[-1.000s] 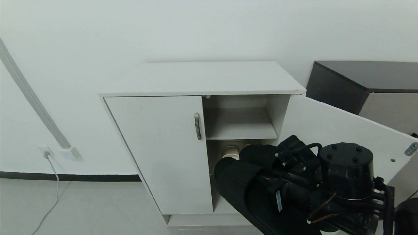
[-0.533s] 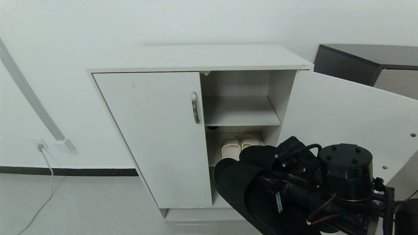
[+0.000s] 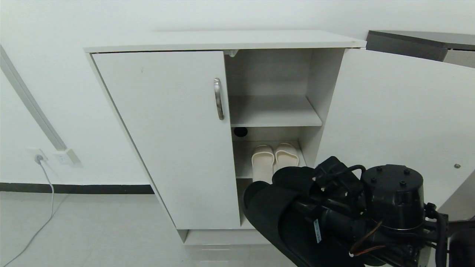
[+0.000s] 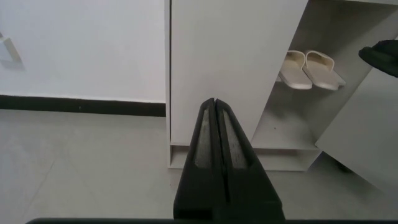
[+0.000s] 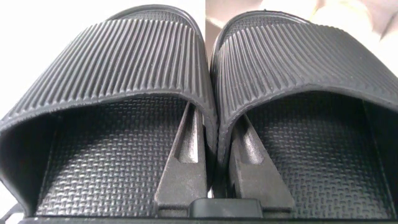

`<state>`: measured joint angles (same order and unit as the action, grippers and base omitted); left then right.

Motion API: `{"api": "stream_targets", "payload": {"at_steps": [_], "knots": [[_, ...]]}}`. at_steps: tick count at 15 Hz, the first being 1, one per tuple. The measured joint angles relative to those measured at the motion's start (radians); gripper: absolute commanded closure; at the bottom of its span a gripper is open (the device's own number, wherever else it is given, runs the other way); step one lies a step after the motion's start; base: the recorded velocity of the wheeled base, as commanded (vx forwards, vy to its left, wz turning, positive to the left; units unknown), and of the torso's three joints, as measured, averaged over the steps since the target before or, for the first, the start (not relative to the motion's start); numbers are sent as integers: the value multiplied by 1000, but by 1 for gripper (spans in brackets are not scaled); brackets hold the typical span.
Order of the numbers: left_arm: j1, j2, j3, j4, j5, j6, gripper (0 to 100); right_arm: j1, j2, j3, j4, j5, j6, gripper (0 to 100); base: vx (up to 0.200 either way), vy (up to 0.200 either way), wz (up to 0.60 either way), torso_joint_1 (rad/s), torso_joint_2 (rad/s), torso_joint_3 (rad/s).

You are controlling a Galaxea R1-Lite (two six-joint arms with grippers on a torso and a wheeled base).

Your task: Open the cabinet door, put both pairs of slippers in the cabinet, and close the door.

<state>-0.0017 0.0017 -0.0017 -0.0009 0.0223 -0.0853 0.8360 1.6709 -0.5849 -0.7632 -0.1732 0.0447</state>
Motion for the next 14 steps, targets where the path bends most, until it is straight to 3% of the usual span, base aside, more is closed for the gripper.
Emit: {"api": "stream_targets", "payload": {"at_steps": [8,11,14], "knots": [[0,0,0,0,0,0,100,0,6,5,-15,-11,-9,100,0,0,0,0,0,0],[0,0,0,0,-1,0,100,13,39,-64,-14,-162,-10,100,0,0,0,0,0,0],[0,0,0,1,0,0,100,46,126,-296,126,-362,74,100,0,0,0,0,0,0]]}}
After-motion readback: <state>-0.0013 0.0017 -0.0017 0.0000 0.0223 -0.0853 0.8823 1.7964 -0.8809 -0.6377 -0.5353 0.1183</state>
